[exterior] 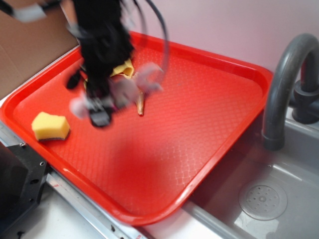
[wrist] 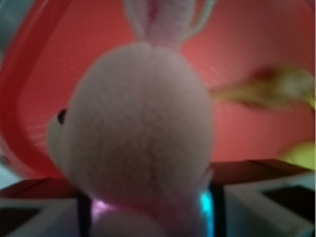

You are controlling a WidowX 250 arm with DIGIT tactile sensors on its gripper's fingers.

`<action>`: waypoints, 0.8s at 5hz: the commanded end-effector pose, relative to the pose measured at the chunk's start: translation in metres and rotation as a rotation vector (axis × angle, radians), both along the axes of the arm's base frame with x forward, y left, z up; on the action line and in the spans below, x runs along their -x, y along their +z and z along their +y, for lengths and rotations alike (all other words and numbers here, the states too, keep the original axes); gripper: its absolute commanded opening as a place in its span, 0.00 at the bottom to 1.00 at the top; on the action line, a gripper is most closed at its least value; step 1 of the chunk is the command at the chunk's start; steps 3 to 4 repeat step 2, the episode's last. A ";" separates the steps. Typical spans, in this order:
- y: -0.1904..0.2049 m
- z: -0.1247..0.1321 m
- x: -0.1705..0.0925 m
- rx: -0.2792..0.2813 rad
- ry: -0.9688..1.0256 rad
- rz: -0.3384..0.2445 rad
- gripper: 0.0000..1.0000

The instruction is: Grab the pink bunny.

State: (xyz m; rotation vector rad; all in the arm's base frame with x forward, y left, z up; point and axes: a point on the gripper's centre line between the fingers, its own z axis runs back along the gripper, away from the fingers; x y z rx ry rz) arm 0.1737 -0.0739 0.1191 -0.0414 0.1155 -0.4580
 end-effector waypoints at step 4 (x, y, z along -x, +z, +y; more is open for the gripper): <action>0.070 0.034 0.042 0.069 0.454 -0.114 0.00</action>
